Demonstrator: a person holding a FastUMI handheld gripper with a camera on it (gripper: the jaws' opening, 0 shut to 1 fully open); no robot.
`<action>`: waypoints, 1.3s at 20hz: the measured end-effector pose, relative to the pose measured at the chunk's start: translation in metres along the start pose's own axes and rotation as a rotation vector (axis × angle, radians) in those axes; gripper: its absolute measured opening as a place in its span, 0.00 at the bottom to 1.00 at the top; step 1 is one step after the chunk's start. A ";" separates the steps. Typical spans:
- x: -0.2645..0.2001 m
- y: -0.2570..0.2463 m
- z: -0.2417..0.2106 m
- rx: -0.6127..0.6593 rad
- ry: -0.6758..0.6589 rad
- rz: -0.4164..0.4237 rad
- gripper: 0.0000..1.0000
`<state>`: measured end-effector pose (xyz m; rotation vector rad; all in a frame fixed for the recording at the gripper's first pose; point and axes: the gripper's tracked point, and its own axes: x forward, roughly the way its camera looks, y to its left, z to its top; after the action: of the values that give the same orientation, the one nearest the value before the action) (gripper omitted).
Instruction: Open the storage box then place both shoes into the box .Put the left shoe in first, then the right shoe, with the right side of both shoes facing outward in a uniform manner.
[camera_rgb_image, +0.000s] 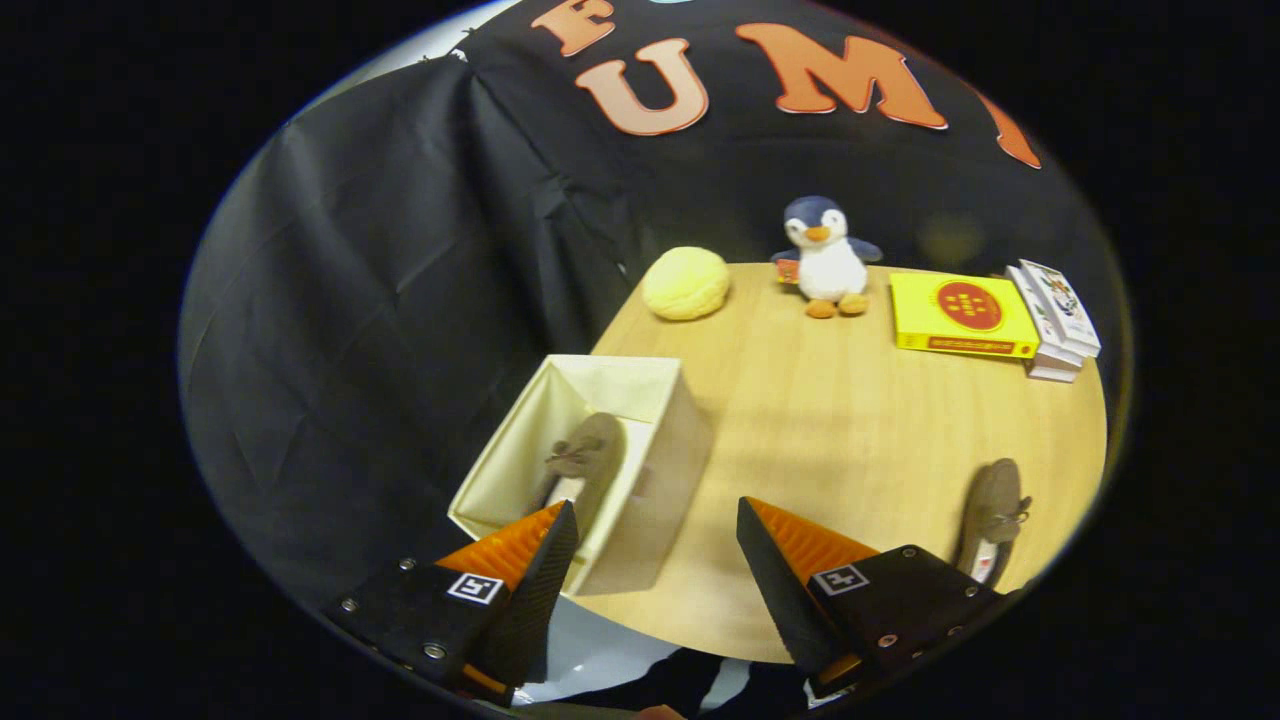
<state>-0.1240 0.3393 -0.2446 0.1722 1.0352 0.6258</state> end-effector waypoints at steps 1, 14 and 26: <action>-0.006 -0.023 -0.006 0.004 -0.004 -0.035 0.96; -0.058 -0.289 -0.112 0.119 0.057 -0.458 0.98; 0.009 -0.382 -0.122 0.008 0.060 -0.516 0.69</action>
<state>-0.0703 0.0145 -0.4737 -0.1078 1.0860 0.1588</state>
